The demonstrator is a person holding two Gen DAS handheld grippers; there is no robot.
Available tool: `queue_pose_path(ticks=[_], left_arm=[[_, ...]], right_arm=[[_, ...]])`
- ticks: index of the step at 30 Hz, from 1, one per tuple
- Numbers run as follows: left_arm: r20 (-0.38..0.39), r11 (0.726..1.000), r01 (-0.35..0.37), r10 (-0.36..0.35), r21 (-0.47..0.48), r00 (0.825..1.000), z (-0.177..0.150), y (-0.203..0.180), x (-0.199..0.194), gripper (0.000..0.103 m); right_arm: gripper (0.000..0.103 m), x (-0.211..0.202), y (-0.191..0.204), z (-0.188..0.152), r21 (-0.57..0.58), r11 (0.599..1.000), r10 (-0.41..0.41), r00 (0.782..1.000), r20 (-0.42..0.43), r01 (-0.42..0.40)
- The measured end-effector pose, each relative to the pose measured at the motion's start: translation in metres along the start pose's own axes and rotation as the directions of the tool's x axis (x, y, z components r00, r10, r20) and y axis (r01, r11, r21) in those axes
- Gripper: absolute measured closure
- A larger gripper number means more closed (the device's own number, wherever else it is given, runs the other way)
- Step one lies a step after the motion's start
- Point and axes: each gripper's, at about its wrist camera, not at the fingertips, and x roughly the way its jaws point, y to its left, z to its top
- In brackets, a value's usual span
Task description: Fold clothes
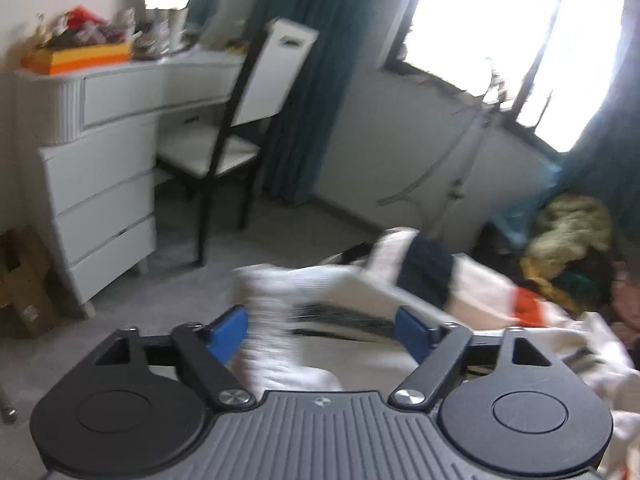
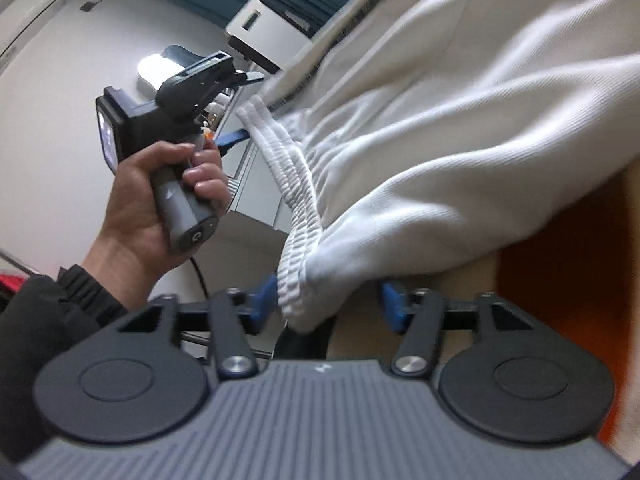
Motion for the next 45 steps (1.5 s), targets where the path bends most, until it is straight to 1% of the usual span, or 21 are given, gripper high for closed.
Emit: queue_pose_path(ticks=[2, 5, 7, 9, 11, 13, 15, 18, 21, 24, 25, 27, 29, 32, 34, 35, 37, 40, 41, 45], left_arm=[[0.002, 0.998, 0.024, -0.025, 0.051, 1.000, -0.001, -0.017, -0.028, 0.018], [0.019, 0.991, 0.048, -0.050, 0.124, 0.999, -0.007, -0.049, -0.070, 0.015], [0.036, 0.983, 0.089, -0.096, 0.159, 0.995, -0.016, -0.075, -0.102, 0.014], [0.053, 0.972, 0.133, -0.146, 0.193, 0.988, -0.028, -0.103, -0.135, 0.011], [0.076, 0.957, 0.182, -0.203, 0.224, 0.976, -0.047, -0.132, -0.169, 0.006], [0.074, 0.940, 0.225, -0.251, 0.256, 0.965, -0.068, -0.161, -0.197, 0.004], [0.071, 0.926, 0.252, -0.282, 0.280, 0.957, -0.091, -0.188, -0.223, 0.004], [0.091, 0.903, 0.292, -0.335, 0.315, 0.938, -0.127, -0.223, -0.253, 0.004], [0.114, 0.886, 0.300, -0.359, 0.352, 0.926, -0.166, -0.252, -0.275, 0.004], [0.137, 0.870, 0.295, -0.374, 0.395, 0.917, -0.208, -0.274, -0.286, 0.002], [0.134, 0.864, 0.312, -0.390, 0.396, 0.911, -0.222, -0.278, -0.287, 0.001], [0.124, 0.853, 0.337, -0.414, 0.398, 0.902, -0.248, -0.287, -0.285, 0.001], [0.130, 0.846, 0.328, -0.414, 0.421, 0.901, -0.274, -0.297, -0.277, 0.001], [0.133, 0.841, 0.324, -0.415, 0.433, 0.900, -0.304, -0.300, -0.257, 0.001], [0.123, 0.842, 0.325, -0.412, 0.431, 0.903, -0.319, -0.296, -0.239, 0.001], [0.116, 0.843, 0.322, -0.405, 0.431, 0.907, -0.328, -0.294, -0.230, 0.001], [0.104, 0.856, 0.295, -0.370, 0.425, 0.923, -0.336, -0.286, -0.212, 0.001], [0.092, 0.874, 0.260, -0.324, 0.410, 0.942, -0.341, -0.278, -0.195, 0.001], [0.088, 0.879, 0.258, -0.317, 0.400, 0.944, -0.340, -0.276, -0.191, 0.001], [0.092, 0.884, 0.250, -0.309, 0.396, 0.947, -0.341, -0.274, -0.180, 0.001]], right_arm=[[0.036, -0.028, 0.007, -0.005, -0.052, 0.998, -0.019, 0.999, 0.027, 0.021], [0.029, -0.076, 0.020, -0.014, -0.159, 0.984, -0.072, 0.993, 0.093, 0.086], [0.026, -0.113, 0.025, -0.019, -0.215, 0.968, -0.098, 0.984, 0.149, 0.129], [0.016, -0.147, 0.031, -0.017, -0.256, 0.949, -0.130, 0.968, 0.214, 0.184], [0.017, -0.180, 0.035, -0.017, -0.287, 0.926, -0.163, 0.944, 0.286, 0.246], [0.017, -0.211, 0.034, -0.017, -0.291, 0.901, -0.208, 0.907, 0.365, 0.323], [0.017, -0.244, 0.031, -0.019, -0.271, 0.881, -0.242, 0.863, 0.443, 0.387], [0.017, -0.285, 0.021, -0.023, -0.251, 0.854, -0.274, 0.805, 0.526, 0.455], [0.017, -0.319, 0.006, -0.030, -0.256, 0.808, -0.304, 0.747, 0.591, 0.531], [0.017, -0.339, -0.012, -0.036, -0.257, 0.748, -0.339, 0.685, 0.645, 0.612], [0.017, -0.344, -0.018, -0.037, -0.254, 0.733, -0.347, 0.668, 0.658, 0.631], [0.017, -0.351, -0.034, -0.038, -0.241, 0.712, -0.360, 0.637, 0.681, 0.659], [0.017, -0.355, -0.050, -0.039, -0.224, 0.702, -0.364, 0.611, 0.703, 0.677], [0.017, -0.353, -0.076, -0.042, -0.203, 0.697, -0.372, 0.589, 0.717, 0.688], [0.017, -0.351, -0.089, -0.044, -0.193, 0.695, -0.386, 0.586, 0.712, 0.693], [0.017, -0.351, -0.095, -0.044, -0.189, 0.691, -0.394, 0.584, 0.710, 0.697], [0.017, -0.349, -0.102, -0.042, -0.169, 0.693, -0.412, 0.577, 0.705, 0.701], [0.017, -0.348, -0.114, -0.034, -0.123, 0.728, -0.424, 0.584, 0.692, 0.675], [0.017, -0.348, -0.116, -0.033, -0.111, 0.735, -0.426, 0.583, 0.692, 0.669], [0.017, -0.342, -0.120, -0.028, -0.091, 0.729, -0.445, 0.571, 0.690, 0.679]])
